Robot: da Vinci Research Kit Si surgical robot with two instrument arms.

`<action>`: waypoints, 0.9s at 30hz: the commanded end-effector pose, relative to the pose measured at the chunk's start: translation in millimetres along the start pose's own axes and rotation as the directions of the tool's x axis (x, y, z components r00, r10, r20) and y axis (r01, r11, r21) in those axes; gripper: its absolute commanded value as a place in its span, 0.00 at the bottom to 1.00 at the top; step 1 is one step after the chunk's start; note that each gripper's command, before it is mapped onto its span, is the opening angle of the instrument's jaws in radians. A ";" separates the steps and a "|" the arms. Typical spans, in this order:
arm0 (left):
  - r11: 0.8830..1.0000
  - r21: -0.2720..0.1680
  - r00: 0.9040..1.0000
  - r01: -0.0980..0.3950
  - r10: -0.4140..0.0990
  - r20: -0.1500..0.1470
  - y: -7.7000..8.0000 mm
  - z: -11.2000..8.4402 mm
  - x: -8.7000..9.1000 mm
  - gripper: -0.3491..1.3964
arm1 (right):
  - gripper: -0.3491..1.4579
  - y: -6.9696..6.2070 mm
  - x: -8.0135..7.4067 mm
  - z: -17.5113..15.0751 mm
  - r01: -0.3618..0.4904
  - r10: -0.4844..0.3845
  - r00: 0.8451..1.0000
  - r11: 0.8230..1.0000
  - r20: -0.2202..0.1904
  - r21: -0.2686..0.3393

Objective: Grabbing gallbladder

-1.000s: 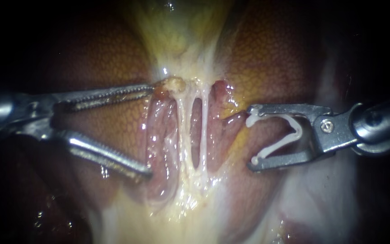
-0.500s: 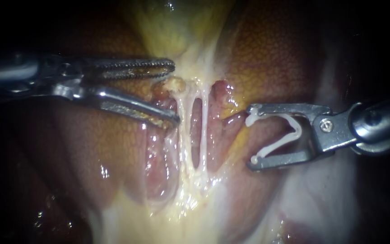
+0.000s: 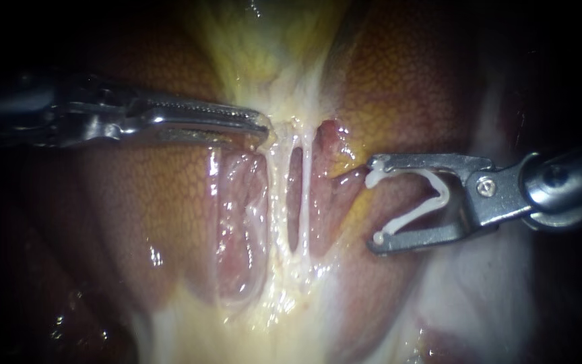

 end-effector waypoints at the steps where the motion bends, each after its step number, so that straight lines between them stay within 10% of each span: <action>1: 1.000 0.001 1.000 0.000 0.000 0.001 -0.1 -0.4 -0.2 0.00 | 0.52 0.0 0.0 0.0 0.000 0.000 1.000 1.000 0.000 0.000; 12: 0.998 -0.004 0.998 0.057 -0.057 -0.007 -0.6 -3.4 -3.8 0.00 | 0.52 0.0 0.0 0.0 0.000 0.000 1.000 1.000 0.000 0.000; 27: 0.990 -0.066 0.991 0.123 -0.119 0.060 2.0 -8.5 -7.0 0.00 | 0.52 0.1 0.0 0.0 0.000 0.000 1.000 1.000 0.000 0.000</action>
